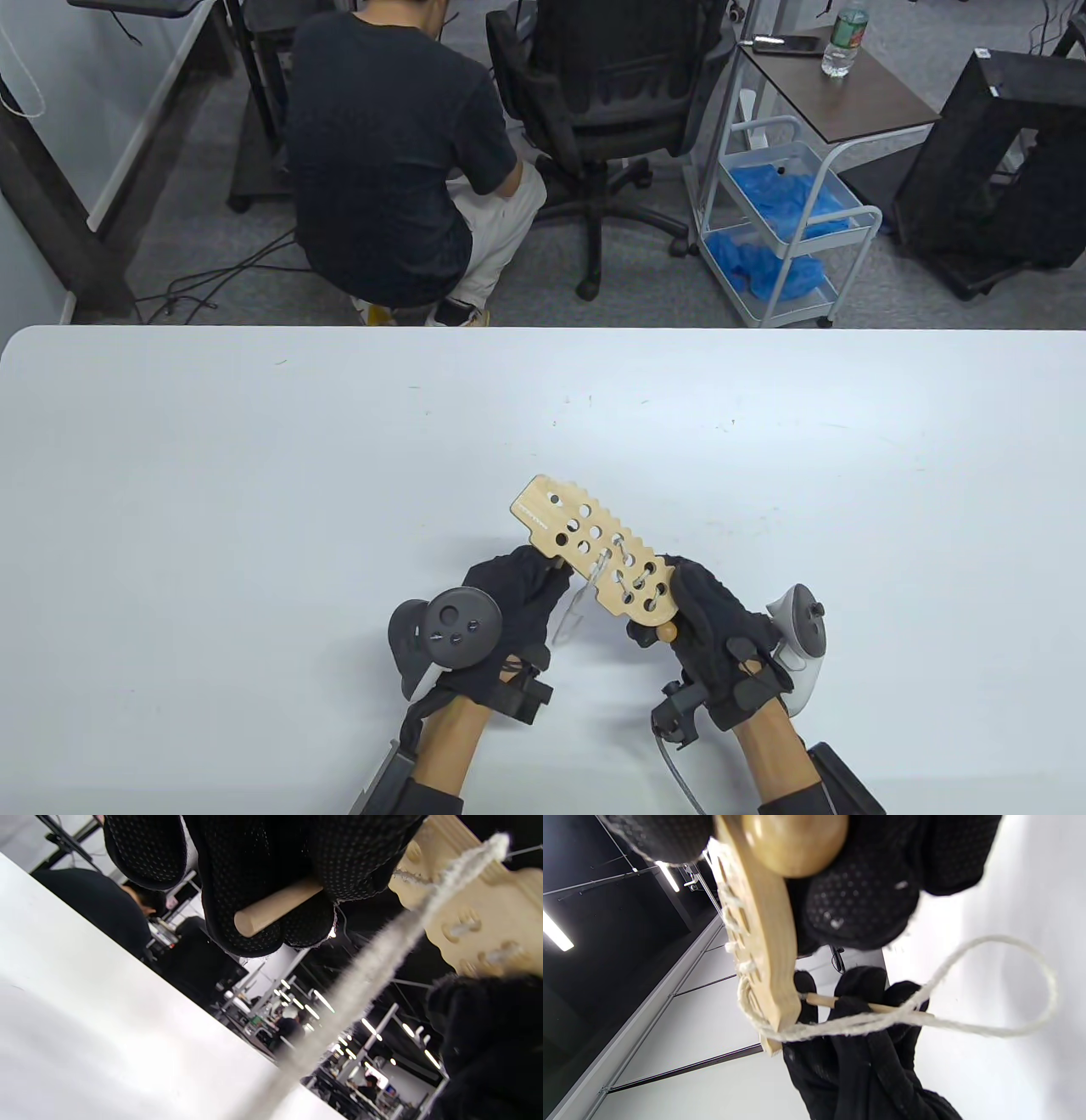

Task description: Remove rope from all holes on crocodile lacing toy

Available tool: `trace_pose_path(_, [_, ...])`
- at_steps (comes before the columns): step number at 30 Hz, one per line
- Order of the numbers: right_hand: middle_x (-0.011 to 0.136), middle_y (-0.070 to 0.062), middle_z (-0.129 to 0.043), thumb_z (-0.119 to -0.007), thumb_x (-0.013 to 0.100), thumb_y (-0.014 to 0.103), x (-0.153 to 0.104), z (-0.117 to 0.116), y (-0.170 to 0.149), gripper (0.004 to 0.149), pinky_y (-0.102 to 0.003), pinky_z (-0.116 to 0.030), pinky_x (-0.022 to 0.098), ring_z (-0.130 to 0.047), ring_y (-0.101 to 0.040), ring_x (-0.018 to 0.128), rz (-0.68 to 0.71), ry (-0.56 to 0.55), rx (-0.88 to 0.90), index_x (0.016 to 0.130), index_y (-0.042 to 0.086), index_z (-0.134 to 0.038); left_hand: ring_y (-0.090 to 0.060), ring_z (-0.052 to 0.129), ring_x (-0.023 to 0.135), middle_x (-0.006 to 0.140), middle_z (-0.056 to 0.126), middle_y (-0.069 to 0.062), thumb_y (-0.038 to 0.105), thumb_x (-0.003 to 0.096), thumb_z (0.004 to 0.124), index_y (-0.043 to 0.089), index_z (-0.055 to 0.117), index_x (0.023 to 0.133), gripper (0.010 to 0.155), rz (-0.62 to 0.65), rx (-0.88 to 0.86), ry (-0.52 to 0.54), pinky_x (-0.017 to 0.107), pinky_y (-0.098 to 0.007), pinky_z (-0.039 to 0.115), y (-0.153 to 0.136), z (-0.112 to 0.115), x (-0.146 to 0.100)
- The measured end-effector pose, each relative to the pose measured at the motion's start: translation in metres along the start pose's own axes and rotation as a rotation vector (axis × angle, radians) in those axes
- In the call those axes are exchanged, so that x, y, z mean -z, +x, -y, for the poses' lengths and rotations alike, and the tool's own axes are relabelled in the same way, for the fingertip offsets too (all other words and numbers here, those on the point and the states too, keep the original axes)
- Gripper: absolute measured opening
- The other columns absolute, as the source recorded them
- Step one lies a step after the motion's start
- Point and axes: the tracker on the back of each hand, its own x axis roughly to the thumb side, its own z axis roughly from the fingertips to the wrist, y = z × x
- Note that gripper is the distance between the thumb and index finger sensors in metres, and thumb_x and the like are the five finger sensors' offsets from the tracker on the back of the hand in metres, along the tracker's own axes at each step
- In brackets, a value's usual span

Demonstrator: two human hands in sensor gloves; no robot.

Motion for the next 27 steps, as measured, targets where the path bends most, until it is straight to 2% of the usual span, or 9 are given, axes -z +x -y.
trace_pose_path(1, [0.062, -0.019, -0.096, -0.076, 0.046, 0.04, 0.0, 0.001, 0.0, 0.05, -0.059, -0.076, 0.047, -0.099, -0.031, 0.039, 0.003, -0.005, -0.002, 0.082, 0.006, -0.079, -0.013, 0.104, 0.061, 0.082, 0.1, 0.01, 0.032, 0.0465, 0.085, 0.047, 0.069, 0.101, 0.059, -0.007, -0.004, 0.007, 0.063, -0.052, 0.079, -0.001, -0.001, 0.0])
trace_pose_path(2, [0.062, -0.019, -0.096, -0.076, 0.046, 0.04, 0.0, 0.003, 0.001, 0.05, -0.059, -0.076, 0.047, -0.099, -0.031, 0.04, 0.003, -0.018, -0.003, 0.083, 0.007, -0.079, -0.013, 0.104, 0.062, 0.082, 0.101, 0.01, 0.032, 0.0465, 0.085, 0.047, 0.069, 0.1, 0.058, -0.018, -0.008, 0.018, 0.063, -0.053, 0.079, -0.002, -0.003, 0.0])
trace_pose_path(3, [0.063, -0.019, -0.096, -0.076, 0.046, 0.04, -0.001, 0.005, 0.001, 0.05, -0.059, -0.076, 0.047, -0.099, -0.031, 0.04, 0.001, -0.034, -0.001, 0.083, 0.007, -0.078, -0.013, 0.103, 0.063, 0.082, 0.101, 0.011, 0.038, 0.0473, 0.082, 0.047, 0.07, 0.1, 0.055, -0.03, -0.01, 0.029, 0.063, -0.053, 0.079, -0.004, -0.004, 0.0])
trace_pose_path(5, [0.063, -0.019, -0.096, -0.076, 0.046, 0.04, -0.001, 0.009, 0.001, 0.05, -0.059, -0.076, 0.048, -0.099, -0.031, 0.041, -0.007, -0.065, 0.008, 0.083, 0.007, -0.078, -0.013, 0.102, 0.064, 0.082, 0.101, 0.012, 0.038, 0.0472, 0.082, 0.047, 0.071, 0.099, 0.054, -0.046, -0.009, 0.036, 0.063, -0.053, 0.078, -0.006, -0.006, 0.0])
trace_pose_path(6, [0.064, -0.019, -0.095, -0.076, 0.046, 0.04, -0.001, 0.011, 0.001, 0.05, -0.059, -0.075, 0.048, -0.099, -0.031, 0.042, -0.011, -0.079, 0.007, 0.083, 0.006, -0.078, -0.014, 0.101, 0.066, 0.082, 0.101, 0.012, 0.033, 0.0464, 0.085, 0.047, 0.071, 0.098, 0.056, -0.051, -0.007, 0.04, 0.064, -0.053, 0.078, -0.007, -0.006, 0.0])
trace_pose_path(10, [0.065, -0.019, -0.095, -0.076, 0.046, 0.04, -0.002, 0.023, 0.0, 0.05, -0.059, -0.075, 0.049, -0.099, -0.031, 0.043, -0.015, -0.165, -0.021, 0.083, 0.007, -0.077, -0.014, 0.101, 0.068, 0.082, 0.103, 0.013, 0.034, 0.0459, 0.086, 0.046, 0.073, 0.096, 0.053, -0.09, 0.015, 0.067, 0.064, -0.053, 0.078, -0.012, -0.012, -0.001])
trace_pose_path(20, [0.066, -0.019, -0.094, -0.076, 0.046, 0.04, -0.004, 0.052, 0.007, 0.05, -0.059, -0.075, 0.049, -0.098, -0.031, 0.045, 0.01, -0.327, -0.041, 0.084, 0.008, -0.077, -0.013, 0.103, 0.058, 0.079, 0.104, 0.012, 0.035, 0.045, 0.085, 0.042, 0.078, 0.092, 0.048, -0.215, -0.008, 0.11, 0.061, -0.05, 0.081, -0.034, -0.025, 0.0])
trace_pose_path(27, [0.07, -0.017, -0.092, -0.074, 0.047, 0.042, -0.007, 0.066, 0.007, 0.049, -0.059, -0.074, 0.051, -0.097, -0.031, 0.048, 0.007, -0.396, 0.038, 0.086, 0.012, -0.075, -0.013, 0.101, 0.061, 0.081, 0.102, 0.009, 0.034, 0.0453, 0.085, 0.04, 0.078, 0.092, 0.048, -0.318, -0.042, 0.129, 0.058, -0.047, 0.083, -0.054, -0.028, -0.002])
